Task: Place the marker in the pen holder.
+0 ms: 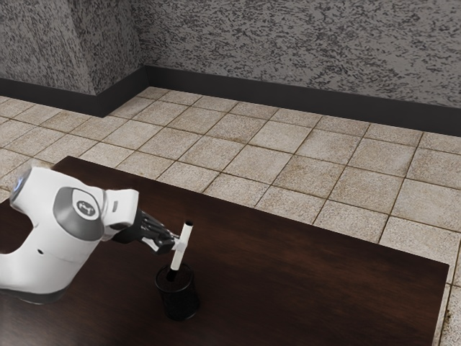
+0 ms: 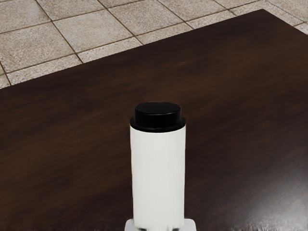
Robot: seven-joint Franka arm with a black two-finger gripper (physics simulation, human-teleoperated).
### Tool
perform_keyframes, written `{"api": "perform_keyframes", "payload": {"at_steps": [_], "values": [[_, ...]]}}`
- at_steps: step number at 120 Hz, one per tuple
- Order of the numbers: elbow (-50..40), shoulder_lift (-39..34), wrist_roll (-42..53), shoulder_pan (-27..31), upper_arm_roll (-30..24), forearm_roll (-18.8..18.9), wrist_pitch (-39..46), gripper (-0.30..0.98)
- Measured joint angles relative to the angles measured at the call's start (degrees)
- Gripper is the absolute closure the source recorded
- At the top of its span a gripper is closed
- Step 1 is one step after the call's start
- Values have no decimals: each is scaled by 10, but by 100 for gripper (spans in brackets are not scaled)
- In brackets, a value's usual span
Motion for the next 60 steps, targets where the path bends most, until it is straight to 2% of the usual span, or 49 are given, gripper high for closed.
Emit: {"api": "perform_keyframes", "payload": {"at_steps": [20, 32, 36, 40, 44, 48, 51, 54, 60], "values": [[-1, 2, 11, 0, -12, -4, -5, 43], [3, 4, 16, 0, -13, -4, -6, 27], [18, 25, 17, 4, -13, 5, -6, 24], [41, 59, 14, 16, -13, 34, -6, 20], [67, 84, -5, 23, -14, 112, -8, 18], [119, 102, -37, 29, -14, 228, -32, 15], [193, 116, -69, 34, -14, 327, -76, 14], [271, 127, -100, 35, -15, 409, -130, 13], [452, 163, -162, 39, -15, 531, -267, 10]]}}
